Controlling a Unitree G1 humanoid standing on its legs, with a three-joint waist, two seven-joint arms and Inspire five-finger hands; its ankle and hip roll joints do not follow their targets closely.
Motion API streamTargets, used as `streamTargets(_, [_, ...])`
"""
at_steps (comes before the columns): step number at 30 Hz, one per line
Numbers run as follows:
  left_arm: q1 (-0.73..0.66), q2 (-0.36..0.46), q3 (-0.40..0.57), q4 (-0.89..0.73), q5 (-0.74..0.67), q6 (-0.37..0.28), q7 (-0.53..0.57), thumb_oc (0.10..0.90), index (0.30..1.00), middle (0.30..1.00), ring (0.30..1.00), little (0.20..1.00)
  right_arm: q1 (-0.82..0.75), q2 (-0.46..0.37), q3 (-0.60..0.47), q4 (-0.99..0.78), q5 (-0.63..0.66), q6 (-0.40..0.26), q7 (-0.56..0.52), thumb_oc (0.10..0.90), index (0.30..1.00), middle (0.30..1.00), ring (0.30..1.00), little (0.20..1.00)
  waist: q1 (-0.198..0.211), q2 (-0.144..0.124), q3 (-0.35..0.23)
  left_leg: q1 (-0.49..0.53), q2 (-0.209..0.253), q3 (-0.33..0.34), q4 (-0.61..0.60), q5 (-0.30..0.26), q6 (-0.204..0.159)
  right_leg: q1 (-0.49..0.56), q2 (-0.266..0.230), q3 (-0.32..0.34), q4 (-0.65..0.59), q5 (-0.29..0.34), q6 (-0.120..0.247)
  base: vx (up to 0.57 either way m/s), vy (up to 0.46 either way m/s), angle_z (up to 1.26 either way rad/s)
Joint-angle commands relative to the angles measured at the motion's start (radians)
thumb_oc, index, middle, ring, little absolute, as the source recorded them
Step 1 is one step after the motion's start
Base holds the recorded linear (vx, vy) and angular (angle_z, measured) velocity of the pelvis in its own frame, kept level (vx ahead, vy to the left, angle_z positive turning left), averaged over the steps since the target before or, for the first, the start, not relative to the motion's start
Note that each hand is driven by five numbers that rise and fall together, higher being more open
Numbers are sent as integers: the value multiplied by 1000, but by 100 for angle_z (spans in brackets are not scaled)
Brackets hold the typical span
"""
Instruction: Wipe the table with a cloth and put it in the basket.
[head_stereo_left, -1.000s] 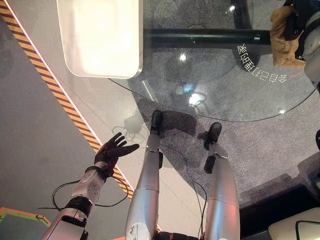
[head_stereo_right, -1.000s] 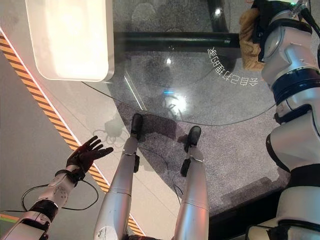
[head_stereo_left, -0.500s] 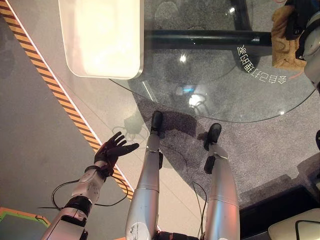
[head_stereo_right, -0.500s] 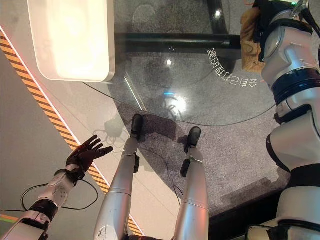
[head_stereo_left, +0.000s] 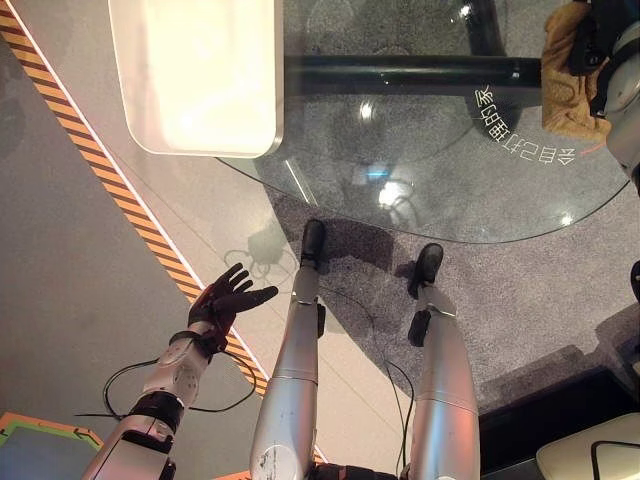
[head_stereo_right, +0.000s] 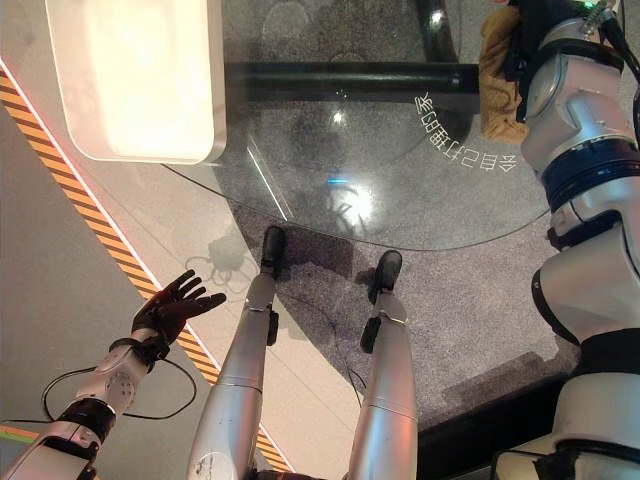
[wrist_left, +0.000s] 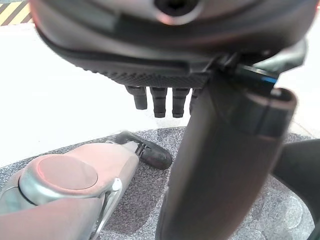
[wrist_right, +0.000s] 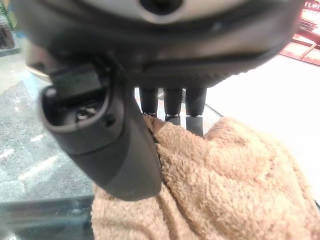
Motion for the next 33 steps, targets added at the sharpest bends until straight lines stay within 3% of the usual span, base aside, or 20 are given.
streamTargets(1, [21,31,-6,30,-43,-29,2,800,900,900,900,900,-40,-53,16,-40,37,3,-93,100,300,300,300,200,-7,25,-14,-11,-111,71,8,-23,119,32,99,-108,-97,29,-64,0,0,0])
streamTargets(17, [7,1,-25,23,-38,-37,16,800,900,900,900,900,-23,22,-26,-101,73,-22,-158,100,300,300,300,200,0,40,-14,-8,-120,71,-1,-22,120,32,95,-110,-105,28,-63,0,0,0])
streamTargets(25, [-3,-16,-29,32,-26,-39,4,800,900,900,900,900,-17,88,-33,-128,103,15,-167,100,300,300,300,200,11,49,-14,-9,-125,71,1,-22,120,33,93,-114,-105,23,-66,0,0,0])
streamTargets(33, [3,-41,-39,19,-13,-53,21,800,900,900,900,900,-25,148,-29,-171,53,29,-161,100,300,300,300,200,24,52,-14,-7,-130,67,-5,-19,121,36,93,-122,-111,25,-67,0,0,0])
